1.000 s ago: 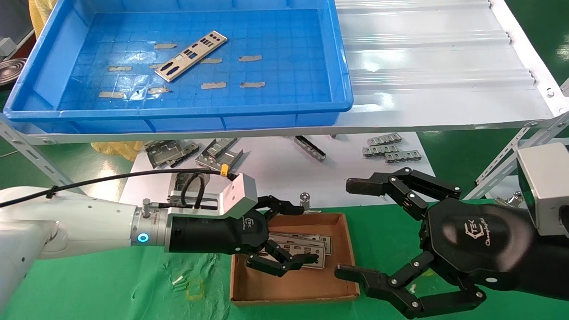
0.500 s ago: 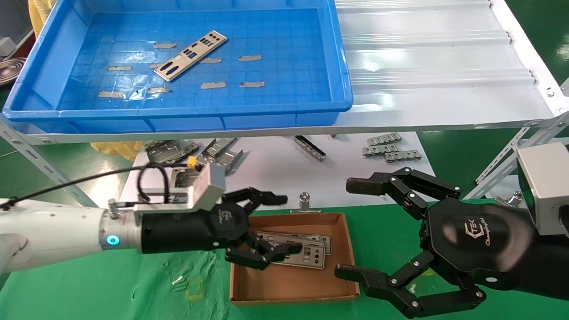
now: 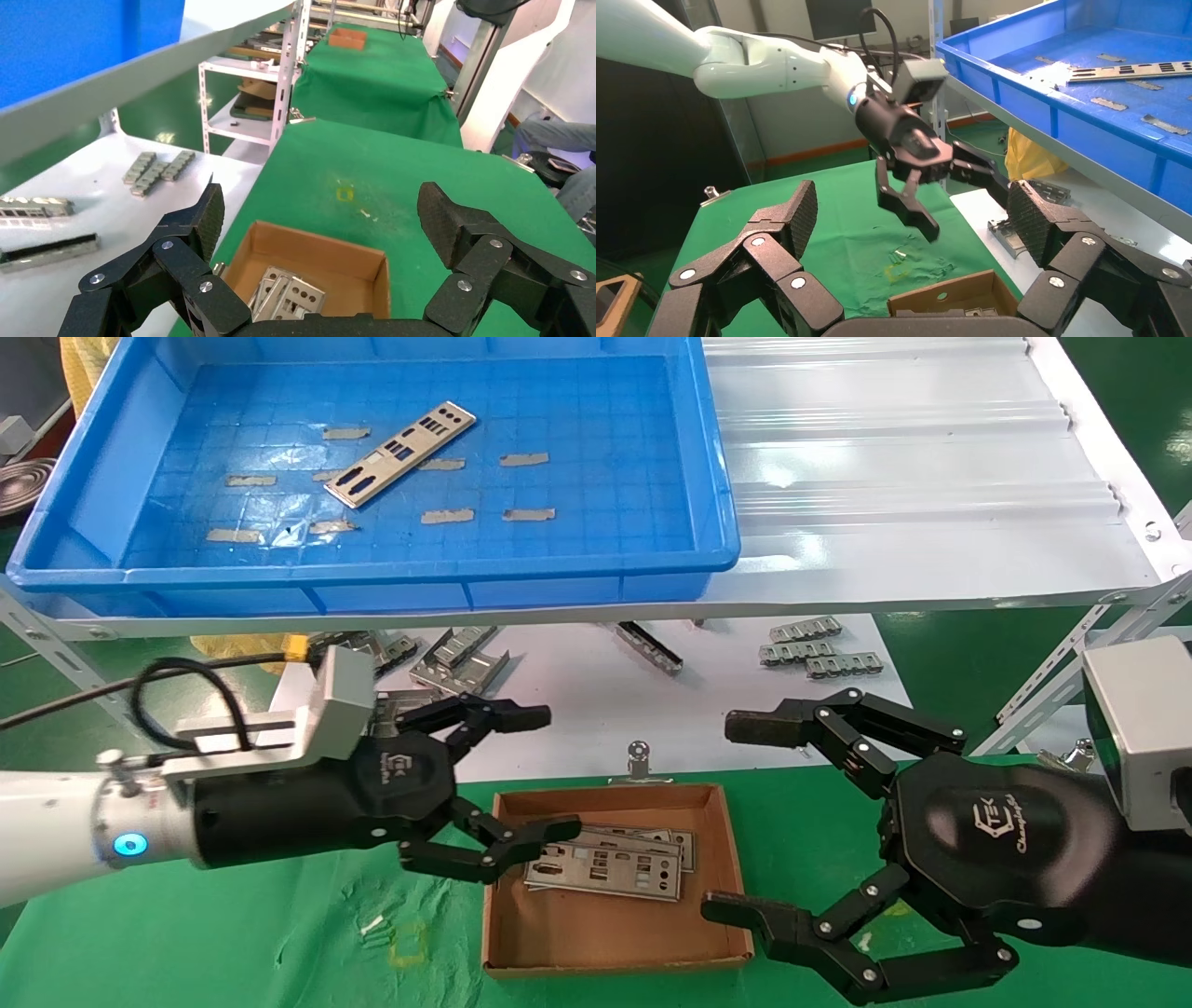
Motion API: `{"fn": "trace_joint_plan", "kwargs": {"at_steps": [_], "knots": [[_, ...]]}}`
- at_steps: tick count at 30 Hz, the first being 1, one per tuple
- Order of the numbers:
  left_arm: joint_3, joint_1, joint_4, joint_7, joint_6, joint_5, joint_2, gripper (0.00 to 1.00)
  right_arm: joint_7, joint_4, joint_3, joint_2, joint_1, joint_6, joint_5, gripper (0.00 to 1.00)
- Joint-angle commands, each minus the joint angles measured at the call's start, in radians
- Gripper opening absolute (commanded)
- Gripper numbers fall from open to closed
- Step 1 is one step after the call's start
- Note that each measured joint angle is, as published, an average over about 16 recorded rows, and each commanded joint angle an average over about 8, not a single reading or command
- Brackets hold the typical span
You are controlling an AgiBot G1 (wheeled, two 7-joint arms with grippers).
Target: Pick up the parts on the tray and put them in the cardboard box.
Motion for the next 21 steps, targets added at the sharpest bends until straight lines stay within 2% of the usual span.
{"fn": "trace_joint_plan", "kwargs": {"at_steps": [1, 21], "knots": [[-0.014, 0.016, -0.039, -0.018, -0.001, -0.012, -0.022, 1.00, 0.000, 0.000, 0.000, 0.000, 0.000, 0.000, 0.000, 1.00], [-0.152, 0.170, -0.427, -0.193, -0.010, -0.132, -0.244, 1.00, 0.000, 0.000, 0.000, 0.000, 0.000, 0.000, 0.000, 1.00]]}}
